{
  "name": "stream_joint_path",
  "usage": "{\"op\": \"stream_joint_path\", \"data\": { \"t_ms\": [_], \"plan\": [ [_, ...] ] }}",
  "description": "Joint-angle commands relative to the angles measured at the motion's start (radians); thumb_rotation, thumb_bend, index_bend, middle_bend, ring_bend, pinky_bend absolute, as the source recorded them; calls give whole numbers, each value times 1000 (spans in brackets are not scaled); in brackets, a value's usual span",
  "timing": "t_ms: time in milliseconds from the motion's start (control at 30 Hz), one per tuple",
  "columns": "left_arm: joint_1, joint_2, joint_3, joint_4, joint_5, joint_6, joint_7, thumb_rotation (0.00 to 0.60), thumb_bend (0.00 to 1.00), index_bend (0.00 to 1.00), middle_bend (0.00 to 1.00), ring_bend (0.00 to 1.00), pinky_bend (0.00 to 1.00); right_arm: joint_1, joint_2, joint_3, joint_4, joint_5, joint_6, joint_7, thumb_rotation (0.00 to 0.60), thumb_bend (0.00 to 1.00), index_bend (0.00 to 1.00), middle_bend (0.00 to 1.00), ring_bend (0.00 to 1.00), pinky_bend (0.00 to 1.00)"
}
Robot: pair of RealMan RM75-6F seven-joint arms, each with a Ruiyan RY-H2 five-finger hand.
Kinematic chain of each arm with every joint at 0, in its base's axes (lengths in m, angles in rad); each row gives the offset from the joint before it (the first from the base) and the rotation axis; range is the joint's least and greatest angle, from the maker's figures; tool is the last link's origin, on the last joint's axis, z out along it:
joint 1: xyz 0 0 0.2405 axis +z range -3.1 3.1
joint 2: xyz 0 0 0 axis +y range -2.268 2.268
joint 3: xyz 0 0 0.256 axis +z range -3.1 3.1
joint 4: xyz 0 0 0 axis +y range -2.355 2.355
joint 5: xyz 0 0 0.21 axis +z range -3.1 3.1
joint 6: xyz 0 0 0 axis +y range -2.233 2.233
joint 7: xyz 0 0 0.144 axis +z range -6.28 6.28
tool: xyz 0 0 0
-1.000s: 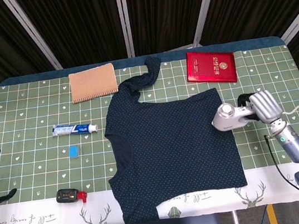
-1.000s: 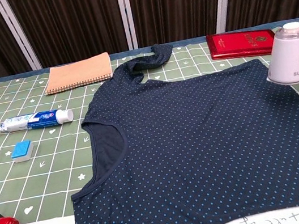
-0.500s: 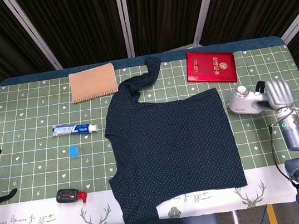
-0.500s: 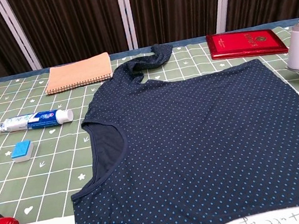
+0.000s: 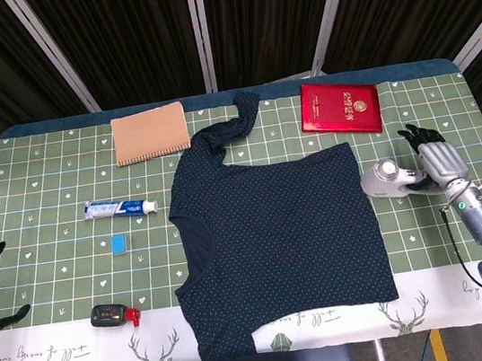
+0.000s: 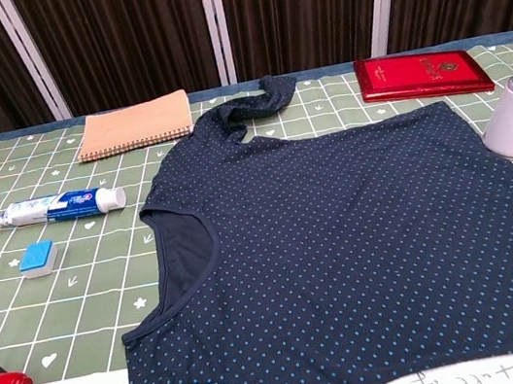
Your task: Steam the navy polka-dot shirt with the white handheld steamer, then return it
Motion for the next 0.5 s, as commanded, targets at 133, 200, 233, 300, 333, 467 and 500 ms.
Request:
{"op": "stream_joint_path", "data": {
  "t_ms": [133,200,233,300,333,467,500],
  "plan": [
    [2,6,2,-3,8,3,-12,600,0,0,0,0,0,-27,71,-38,-78,-36,50,-45,600,0,0,0,0,0],
    [3,9,3,-3,13,4,-18,600,0,0,0,0,0,-41,106,-40,-129,-37,79,-76,600,0,0,0,0,0],
    [3,11,4,-4,15,4,-20,600,0,0,0,0,0,-47,122,-39,-156,-36,92,-86,600,0,0,0,0,0],
    [4,14,6,-6,22,5,-27,600,0,0,0,0,0,-62,161,-32,-224,-30,132,-114,600,0,0,0,0,0],
    [4,16,6,-7,26,6,-30,600,0,0,0,0,0,-69,179,-29,-254,-26,145,-128,600,0,0,0,0,0],
    [8,24,9,-9,37,13,-46,600,0,0,0,0,0,-99,265,-14,-411,-8,198,-190,600,0,0,0,0,0],
    [10,26,10,-10,40,16,-50,600,0,0,0,0,0,-111,291,-7,-460,-1,220,-209,600,0,0,0,0,0]
  ]
}}
